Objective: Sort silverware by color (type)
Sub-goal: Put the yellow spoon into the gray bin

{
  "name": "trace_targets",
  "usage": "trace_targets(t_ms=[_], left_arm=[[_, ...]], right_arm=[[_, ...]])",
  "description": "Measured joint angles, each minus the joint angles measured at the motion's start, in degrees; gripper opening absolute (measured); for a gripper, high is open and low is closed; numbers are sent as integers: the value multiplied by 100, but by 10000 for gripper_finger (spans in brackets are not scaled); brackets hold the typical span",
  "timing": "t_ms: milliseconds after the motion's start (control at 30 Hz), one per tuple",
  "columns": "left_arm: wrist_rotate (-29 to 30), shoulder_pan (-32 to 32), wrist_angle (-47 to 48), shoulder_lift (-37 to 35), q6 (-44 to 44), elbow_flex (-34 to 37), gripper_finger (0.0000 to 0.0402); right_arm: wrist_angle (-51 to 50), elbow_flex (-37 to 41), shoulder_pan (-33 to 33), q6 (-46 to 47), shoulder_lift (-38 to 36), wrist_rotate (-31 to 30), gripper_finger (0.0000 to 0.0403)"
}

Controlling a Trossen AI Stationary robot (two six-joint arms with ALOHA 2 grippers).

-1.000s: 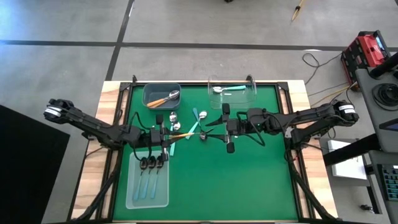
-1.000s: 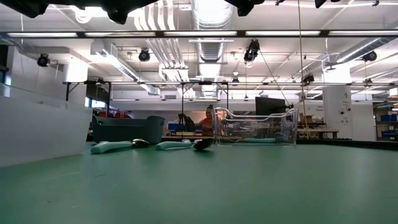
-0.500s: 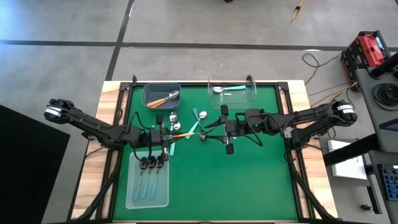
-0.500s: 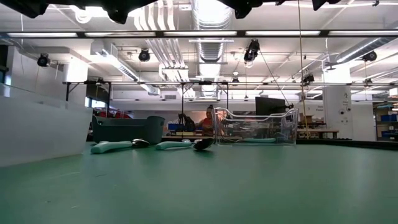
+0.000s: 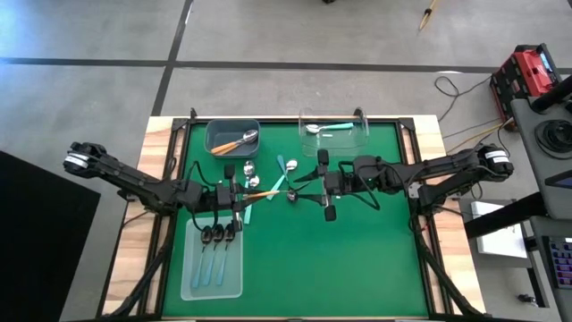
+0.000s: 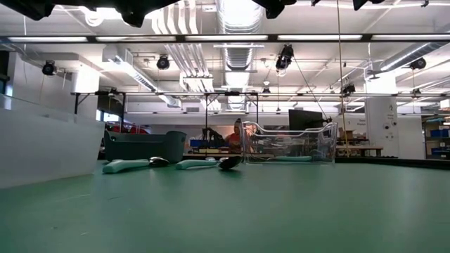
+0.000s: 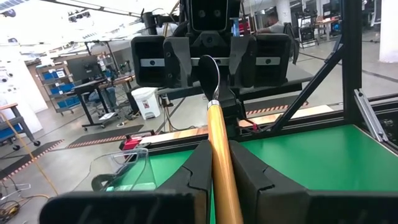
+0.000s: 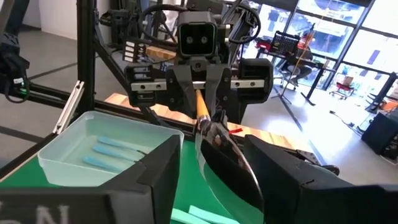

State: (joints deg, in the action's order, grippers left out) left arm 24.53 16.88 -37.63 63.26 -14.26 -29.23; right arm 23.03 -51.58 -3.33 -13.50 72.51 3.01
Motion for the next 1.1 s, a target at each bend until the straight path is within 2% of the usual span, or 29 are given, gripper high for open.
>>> trace_targets(t_ms=[267, 400, 533, 733, 800, 867, 1100], left_arm=[[40, 0, -4, -2, 0, 0, 13], [40, 0, -9, -2, -1, 2, 13], [40, 0, -9, -2, 0, 0, 13], [18, 0, -12, -12, -27, -1, 13], [-14, 9, -13, -13, -28, -9, 20], [56, -5, -28, -13, 13, -11, 45], [462, -5, 46, -9, 127, -15, 177]], right_arm=[[-37, -85, 0, -119, -6, -7, 227], [-136, -85, 2, -212, -6, -22, 230], [-131, -85, 30, -209, -6, -22, 180], [-220, -85, 30, -308, -11, 170, 34], [-225, -85, 17, -328, -11, 282, 22], [-235, -85, 22, -370, -11, 308, 16], [-1221, -520, 33, -378, -17, 162, 9]])
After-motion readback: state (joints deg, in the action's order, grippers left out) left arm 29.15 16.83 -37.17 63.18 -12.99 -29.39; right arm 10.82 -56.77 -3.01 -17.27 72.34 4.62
